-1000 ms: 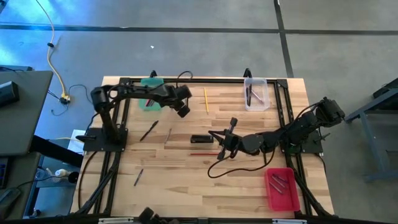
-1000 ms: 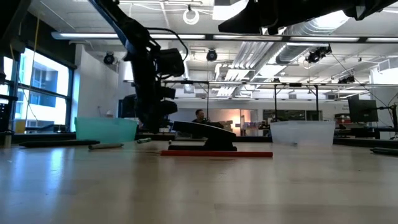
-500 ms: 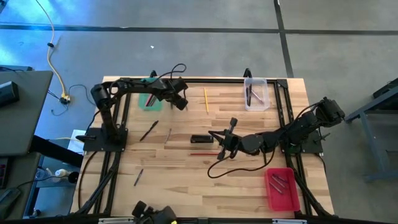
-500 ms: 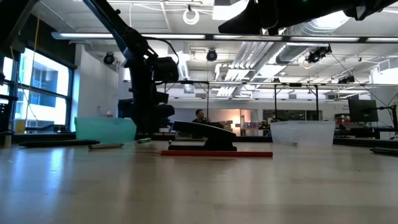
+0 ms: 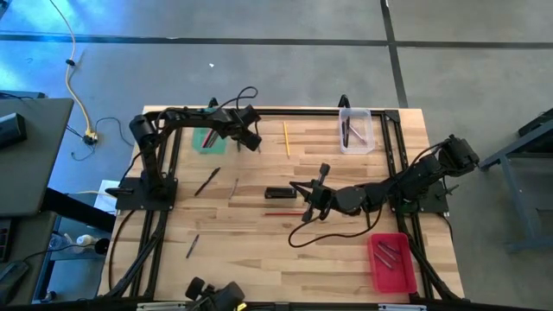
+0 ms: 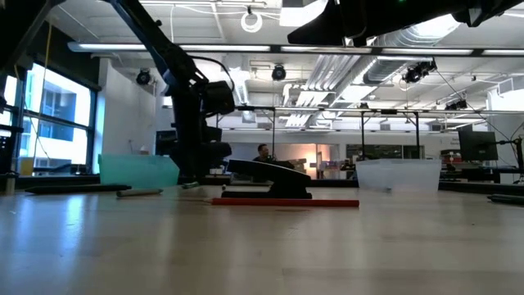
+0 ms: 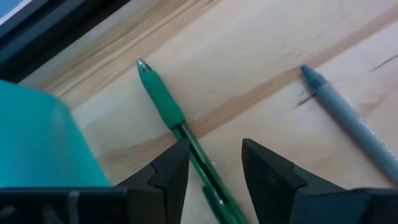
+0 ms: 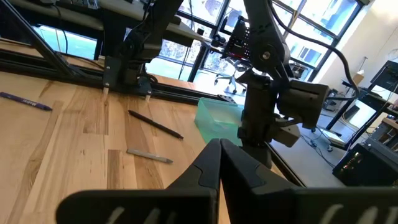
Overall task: Sort crayons/erasers/pens/pencils in bins
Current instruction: Put the green pen into the transparent bin
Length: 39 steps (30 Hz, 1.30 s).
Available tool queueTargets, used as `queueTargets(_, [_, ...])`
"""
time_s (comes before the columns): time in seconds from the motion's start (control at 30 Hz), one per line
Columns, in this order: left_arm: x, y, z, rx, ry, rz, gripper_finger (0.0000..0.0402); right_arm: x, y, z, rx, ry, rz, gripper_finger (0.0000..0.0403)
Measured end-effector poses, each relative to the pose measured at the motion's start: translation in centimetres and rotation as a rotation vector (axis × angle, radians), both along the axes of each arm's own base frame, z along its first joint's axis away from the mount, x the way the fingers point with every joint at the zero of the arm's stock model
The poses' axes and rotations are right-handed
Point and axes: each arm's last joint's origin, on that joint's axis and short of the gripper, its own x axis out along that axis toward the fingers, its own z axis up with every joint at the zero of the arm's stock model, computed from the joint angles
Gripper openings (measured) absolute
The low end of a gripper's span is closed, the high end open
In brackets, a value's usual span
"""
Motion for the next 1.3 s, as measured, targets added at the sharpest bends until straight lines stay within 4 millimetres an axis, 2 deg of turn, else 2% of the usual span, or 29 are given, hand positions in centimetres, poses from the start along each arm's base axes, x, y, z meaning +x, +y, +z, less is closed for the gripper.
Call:
queueTargets(0.13, [0.0, 0.1, -0.4, 0.018, 0.025, 0.011, 0.0136, 0.0, 0.0, 0.0, 0.0, 0.0, 0.0, 0.0])
queueTargets(0.33, [0.6, -0.3, -0.4, 0.009, 0.023, -0.075, 0.0133, 0.0, 0.0, 0.0, 0.0, 0.0, 0.0, 0.0])
queueTargets(0.6, [1.3, -1.1, -0.4, 0.006, 0.051, -0.171, 0.0108, 0.0, 0.0, 0.0, 0.0, 0.0, 0.0, 0.0])
queueTargets(0.9, [1.0, -2.6, -0.2, -0.032, 0.158, -0.219, 0.0086, 0.0, 0.0, 0.0, 0.0, 0.0, 0.001, 0.0])
queueTargets(1.1, [1.0, -3.3, 1.2, -0.017, 0.125, -0.205, 0.0102, 0.0, 0.0, 0.0, 0.0, 0.001, 0.002, 0.0])
queueTargets(1.3, [0.4, -2.4, 1.5, 0.0, 0.098, -0.116, 0.0134, 0.0, 0.0, 0.0, 0.002, 0.001, 0.004, 0.0])
